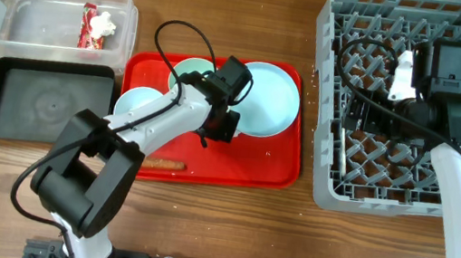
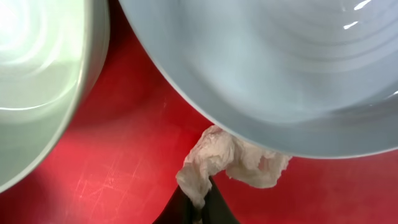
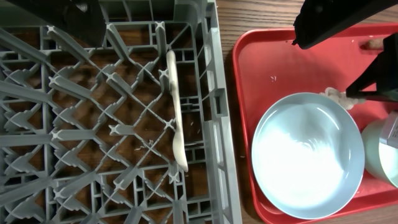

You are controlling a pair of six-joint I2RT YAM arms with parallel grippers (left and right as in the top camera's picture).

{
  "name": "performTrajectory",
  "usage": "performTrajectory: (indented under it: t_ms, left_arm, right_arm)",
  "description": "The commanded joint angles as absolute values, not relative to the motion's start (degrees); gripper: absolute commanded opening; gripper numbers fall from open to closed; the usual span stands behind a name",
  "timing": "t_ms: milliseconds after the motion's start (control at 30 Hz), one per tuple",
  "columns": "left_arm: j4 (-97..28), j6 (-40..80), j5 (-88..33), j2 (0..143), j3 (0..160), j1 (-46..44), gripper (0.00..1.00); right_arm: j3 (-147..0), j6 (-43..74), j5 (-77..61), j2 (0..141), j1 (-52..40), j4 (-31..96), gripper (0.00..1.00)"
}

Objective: Sort waste into correct bins and load items into the dishwasher rack
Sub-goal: 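Grasp the second tissue on the red tray with the left gripper, then drop the second tissue into the clear bin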

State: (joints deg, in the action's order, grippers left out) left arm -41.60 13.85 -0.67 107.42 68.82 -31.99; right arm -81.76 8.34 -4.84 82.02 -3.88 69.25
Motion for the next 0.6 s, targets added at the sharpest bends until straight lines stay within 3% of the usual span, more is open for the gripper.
performTrajectory:
  t_ms: [0,300,467,567]
  left_arm:
    - [-43.1,13.7,0.1,102.7,68.6,-32.0,0.04]
    - [-48.2,10.6,1.6,90.8,70.4,-26.6,0.04]
    - [-42.9,9.4,1.6,87.7,74.8,-10.0,0.04]
    - [-31.5,9.4,1.4,87.9,74.9,0.8,0.04]
  right_arm:
    - [-82.0,9.0,-4.1,82.3,-3.9,69.4,1.0]
    - [-82.0,9.0,-4.1,82.3,-3.9,69.7,1.0]
    - [-82.0,9.0,-4.1,82.3,-3.9,69.7,1.0]
    - [-82.0,9.0,-4.0,82.3,-3.9,69.7,1.0]
